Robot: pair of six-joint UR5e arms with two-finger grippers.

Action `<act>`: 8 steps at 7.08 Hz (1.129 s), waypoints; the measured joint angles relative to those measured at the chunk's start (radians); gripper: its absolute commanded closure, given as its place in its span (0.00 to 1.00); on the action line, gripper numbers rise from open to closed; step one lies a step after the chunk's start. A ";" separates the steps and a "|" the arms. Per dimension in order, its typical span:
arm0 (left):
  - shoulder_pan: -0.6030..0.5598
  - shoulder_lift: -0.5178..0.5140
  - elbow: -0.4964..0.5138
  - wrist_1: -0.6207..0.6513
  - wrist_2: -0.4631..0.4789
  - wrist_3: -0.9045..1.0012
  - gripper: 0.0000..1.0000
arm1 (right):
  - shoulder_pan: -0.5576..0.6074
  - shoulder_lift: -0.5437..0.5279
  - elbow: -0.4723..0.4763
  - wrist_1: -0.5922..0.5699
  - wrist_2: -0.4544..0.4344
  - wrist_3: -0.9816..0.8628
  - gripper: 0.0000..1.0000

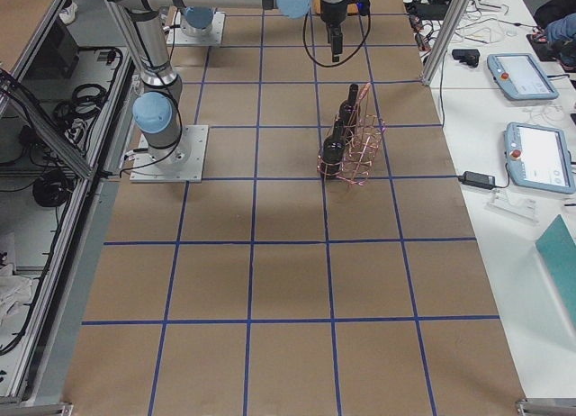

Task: Take wine from basket and place on tray
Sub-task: 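Open the left gripper and raise it away from the bottle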

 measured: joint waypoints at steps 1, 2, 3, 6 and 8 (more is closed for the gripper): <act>-0.086 0.036 -0.010 -0.016 -0.001 -0.101 0.19 | 0.000 0.000 0.000 -0.001 0.000 0.000 0.00; -0.165 0.064 -0.014 -0.029 -0.002 -0.195 0.13 | 0.000 0.001 0.000 -0.001 -0.001 0.000 0.00; -0.237 0.087 -0.023 -0.037 -0.001 -0.265 0.11 | 0.000 0.001 0.000 -0.001 -0.001 0.000 0.00; -0.372 0.164 -0.072 -0.043 0.007 -0.394 0.03 | 0.000 0.000 0.000 0.001 -0.003 0.000 0.00; -0.394 0.197 -0.085 -0.056 0.028 -0.406 0.00 | 0.000 -0.001 0.000 0.002 -0.003 0.001 0.00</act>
